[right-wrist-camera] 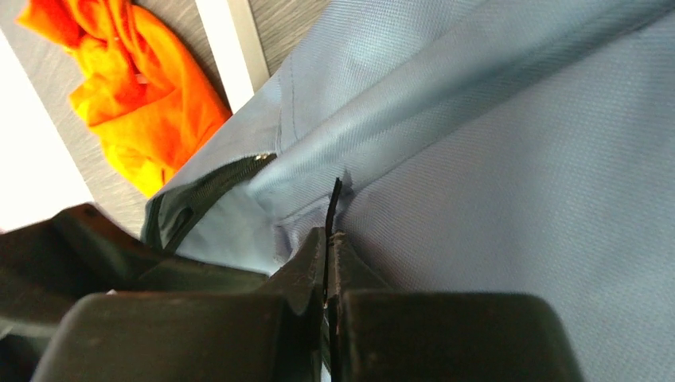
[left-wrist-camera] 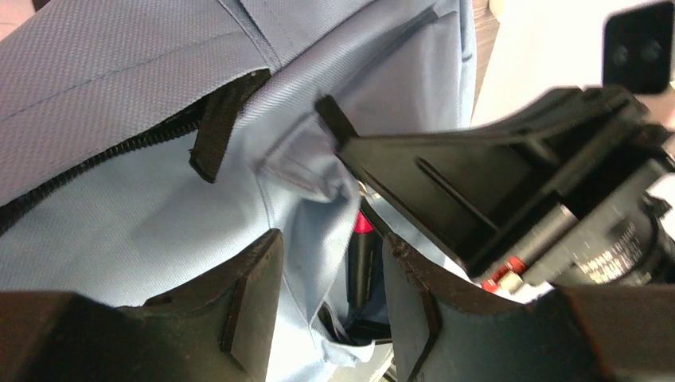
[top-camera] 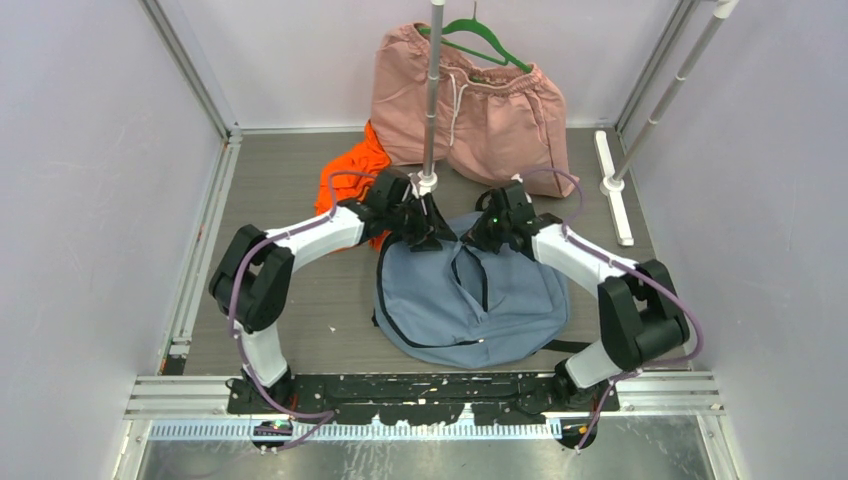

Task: Pack the student bag
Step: Zip the student bag at the center of the board.

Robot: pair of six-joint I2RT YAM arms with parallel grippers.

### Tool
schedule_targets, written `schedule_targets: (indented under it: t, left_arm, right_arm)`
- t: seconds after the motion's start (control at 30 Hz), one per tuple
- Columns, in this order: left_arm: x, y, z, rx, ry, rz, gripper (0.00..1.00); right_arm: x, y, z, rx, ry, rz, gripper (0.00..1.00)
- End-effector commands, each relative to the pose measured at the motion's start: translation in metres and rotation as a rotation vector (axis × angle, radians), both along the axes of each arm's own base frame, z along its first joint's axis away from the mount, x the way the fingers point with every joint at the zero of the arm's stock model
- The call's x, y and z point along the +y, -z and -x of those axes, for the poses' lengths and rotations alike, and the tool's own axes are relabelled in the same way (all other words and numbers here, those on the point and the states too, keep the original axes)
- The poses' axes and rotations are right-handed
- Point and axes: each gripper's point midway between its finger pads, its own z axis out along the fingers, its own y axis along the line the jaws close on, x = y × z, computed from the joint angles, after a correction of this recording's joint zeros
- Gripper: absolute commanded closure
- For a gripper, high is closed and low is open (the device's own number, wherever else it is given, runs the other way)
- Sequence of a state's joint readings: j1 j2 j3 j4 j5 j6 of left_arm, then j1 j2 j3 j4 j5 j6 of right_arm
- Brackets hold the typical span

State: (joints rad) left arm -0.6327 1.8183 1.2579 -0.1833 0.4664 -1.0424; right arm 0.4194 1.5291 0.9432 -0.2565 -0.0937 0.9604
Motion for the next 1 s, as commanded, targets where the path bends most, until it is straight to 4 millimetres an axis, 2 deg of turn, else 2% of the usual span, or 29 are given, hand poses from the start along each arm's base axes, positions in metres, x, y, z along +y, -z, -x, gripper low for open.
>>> schedule_targets:
  t: [0.0,0.17,0.43,0.5,0.57,0.63,0.77,0.97]
  left_arm:
    - [-0.013,-0.002,-0.01,0.011,-0.01,0.057,0.52]
    - [-0.013,0.012,-0.02,-0.002,-0.112,-0.003,0.51]
    - [-0.038,0.012,-0.018,0.031,-0.1,0.107,0.52]
    - [-0.043,0.015,-0.016,0.05,-0.089,0.121,0.56]
    - [-0.053,0.011,-0.012,0.058,-0.056,0.153,0.64]
    - [-0.057,0.01,-0.007,0.061,-0.039,0.161,0.67]
    - [-0.05,0.007,0.001,0.053,-0.044,0.16,0.66]
    - [-0.044,-0.007,-0.001,0.014,-0.073,0.156,0.66]
  right_arm:
    - [-0.006,-0.025,0.003,-0.103,0.023,-0.02,0.99]
    - [-0.003,-0.019,0.007,-0.091,-0.009,-0.022,0.99]
    - [0.003,-0.01,0.007,-0.065,-0.037,-0.029,0.99]
    - [0.004,-0.008,0.006,-0.062,-0.041,-0.031,0.99]
    - [0.005,-0.005,0.006,-0.05,-0.044,-0.031,0.99]
    - [0.006,-0.002,0.006,-0.037,-0.044,-0.031,0.99]
    - [0.005,0.0,0.006,-0.034,-0.041,-0.024,0.99]
    - [0.005,-0.003,0.005,-0.04,-0.046,-0.023,0.99]
